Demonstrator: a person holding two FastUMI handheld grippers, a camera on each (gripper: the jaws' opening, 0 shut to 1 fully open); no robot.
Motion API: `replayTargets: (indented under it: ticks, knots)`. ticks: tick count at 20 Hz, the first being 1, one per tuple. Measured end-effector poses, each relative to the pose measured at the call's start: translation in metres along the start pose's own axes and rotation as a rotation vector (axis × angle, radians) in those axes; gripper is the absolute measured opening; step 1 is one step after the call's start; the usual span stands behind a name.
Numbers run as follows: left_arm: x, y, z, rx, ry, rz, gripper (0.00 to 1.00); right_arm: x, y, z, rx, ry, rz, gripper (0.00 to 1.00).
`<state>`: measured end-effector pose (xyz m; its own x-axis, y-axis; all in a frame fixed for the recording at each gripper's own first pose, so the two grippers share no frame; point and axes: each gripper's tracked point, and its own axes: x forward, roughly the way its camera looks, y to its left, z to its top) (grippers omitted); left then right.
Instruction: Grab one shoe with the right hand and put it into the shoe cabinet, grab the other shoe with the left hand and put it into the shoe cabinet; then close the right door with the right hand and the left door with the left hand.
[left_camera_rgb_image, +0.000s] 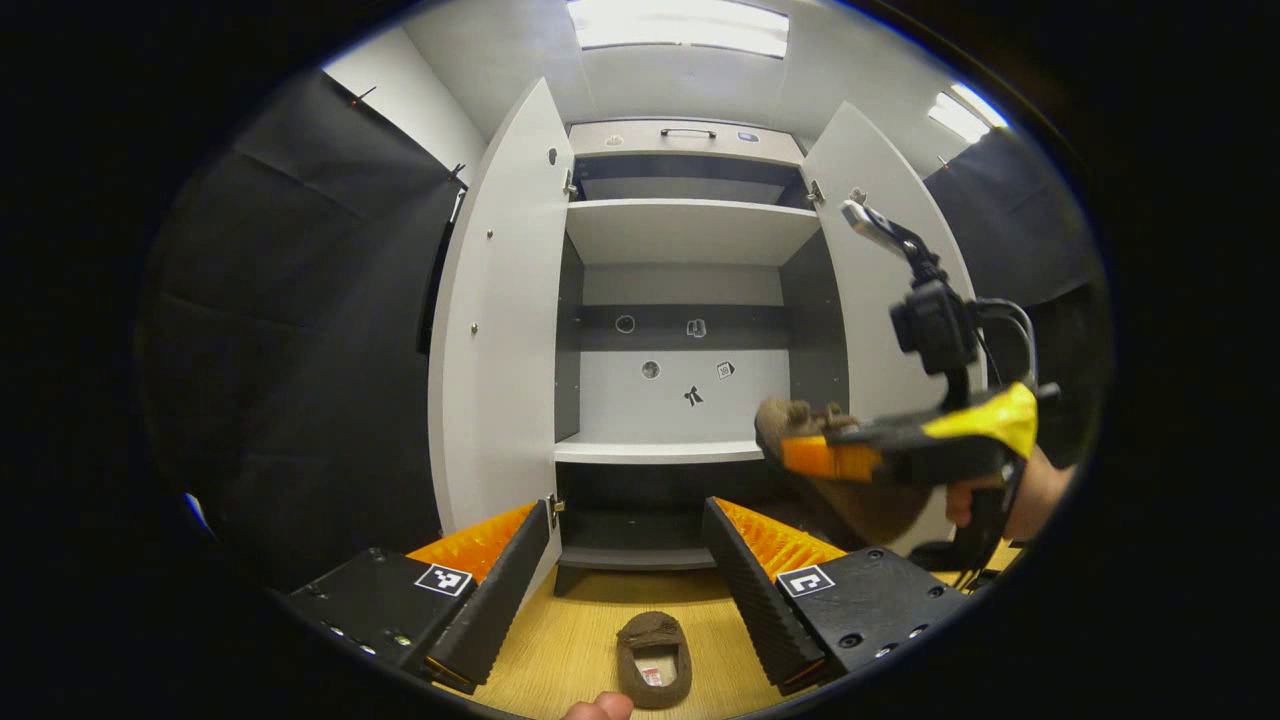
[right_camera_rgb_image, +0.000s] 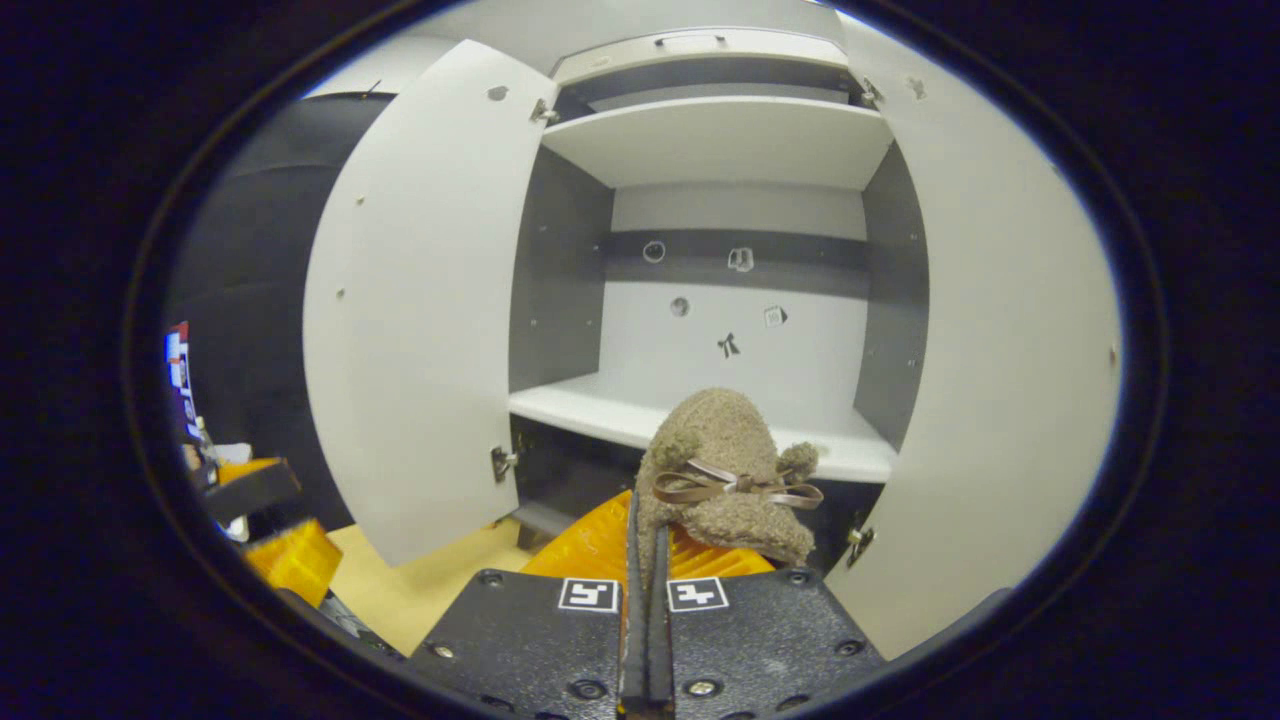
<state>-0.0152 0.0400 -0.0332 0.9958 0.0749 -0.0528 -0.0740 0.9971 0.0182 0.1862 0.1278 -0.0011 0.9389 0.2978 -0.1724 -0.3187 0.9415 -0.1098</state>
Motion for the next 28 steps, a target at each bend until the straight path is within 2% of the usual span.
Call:
replayTargets:
  ticks: [3,7,10,14,20,24,26,28]
  knots:
    - [-0.002,-0.003,-0.002,-0.017,0.009,-0.003,0.95,0.04,-0.02,0.047,-0.037,-0.01,-0.034,0.05]
    - [-0.005,-0.006,-0.008,-0.024,0.025,-0.006,0.95,0.111,-0.051,0.07,-0.05,0.081,-0.082,0.05]
    - [-0.007,-0.003,-0.01,-0.018,0.033,-0.003,0.95,0.169,-0.076,0.058,-0.05,0.205,-0.13,0.05]
    - [-0.007,0.005,-0.01,-0.019,0.033,0.018,0.95,0.219,-0.102,0.023,-0.052,0.375,-0.201,0.05]
    - [-0.007,0.013,-0.016,-0.02,0.051,0.04,0.95,0.24,-0.102,-0.007,-0.049,0.483,-0.226,0.05]
    - [-0.007,0.016,-0.014,-0.021,0.037,0.049,0.95,0.244,-0.101,-0.008,-0.059,0.492,-0.258,0.05]
    - [-0.006,0.015,-0.014,-0.023,0.039,0.048,0.95,0.241,-0.105,-0.005,-0.071,0.488,-0.283,0.09]
    - [-0.006,0.016,-0.013,-0.023,0.033,0.05,0.95,0.235,-0.103,0.0,-0.065,0.479,-0.271,0.17]
